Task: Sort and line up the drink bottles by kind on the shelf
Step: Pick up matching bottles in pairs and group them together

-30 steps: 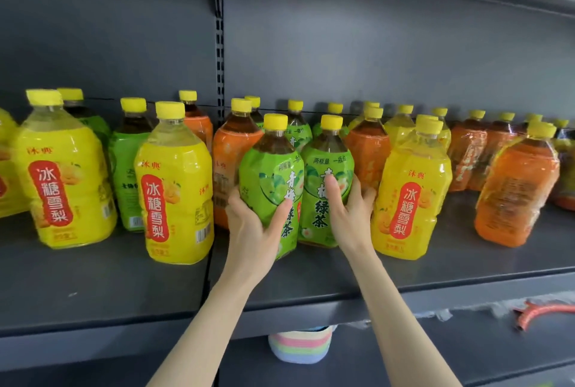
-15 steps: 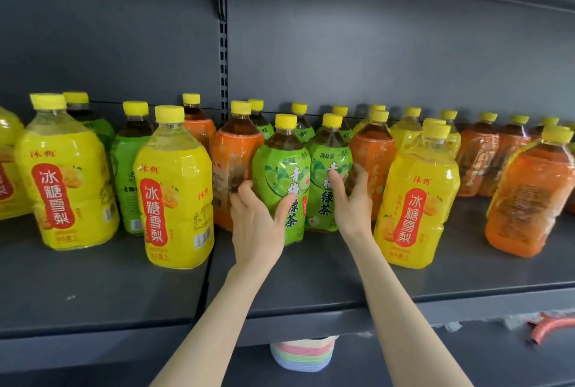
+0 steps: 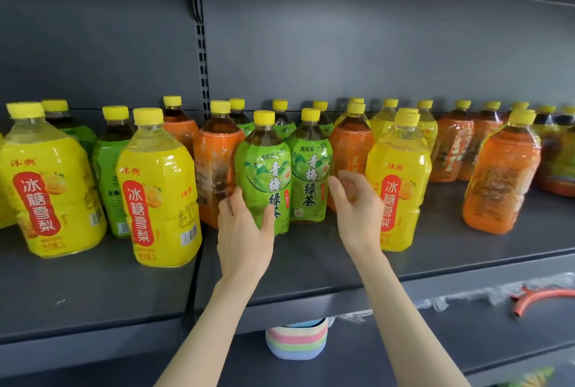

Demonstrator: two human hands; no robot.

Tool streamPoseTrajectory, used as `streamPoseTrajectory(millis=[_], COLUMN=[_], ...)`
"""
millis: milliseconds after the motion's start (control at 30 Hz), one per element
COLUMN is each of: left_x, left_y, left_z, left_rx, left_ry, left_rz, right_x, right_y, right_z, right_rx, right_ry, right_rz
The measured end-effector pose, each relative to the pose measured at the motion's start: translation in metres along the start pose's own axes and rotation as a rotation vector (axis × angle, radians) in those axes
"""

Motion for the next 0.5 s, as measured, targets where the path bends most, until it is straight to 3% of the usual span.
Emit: streamPoseTrajectory(millis=[100, 167, 333, 500], left_x=[0.015, 0.024, 0.047, 0.042], left_y=[-0.006, -0.003, 0.041, 0.089], left_z=[0.004, 0.014, 0.057, 0.104], left_rx=[0.135, 0.235, 0.411, 0.608], left_ry=[0.018, 0.062, 0.170, -0.021], left_rz=[0.076, 0.107, -0.080, -0.323], right_x=[0.008, 0.005, -0.023, -0.035], right_y=[-0.049, -0.072, -0.093, -0.093], right_z=[-0.008, -0.002, 0.039, 0.054], right_rx=[0.034, 0.068, -0.066, -0.127], right_ry=[-0.134, -0.130, 0.169, 0.174], right_rz=[0.300, 0.376, 0.107, -0.109])
Point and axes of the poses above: each hand's wrist, its own x-axis away from the middle knuckle, its own y-axis out of the palm, z = x × y, the point moved 5 cm from there along -x, towards the middle knuckle, and after that the axes turned 5 degrees about z, right-handed, at the moved point
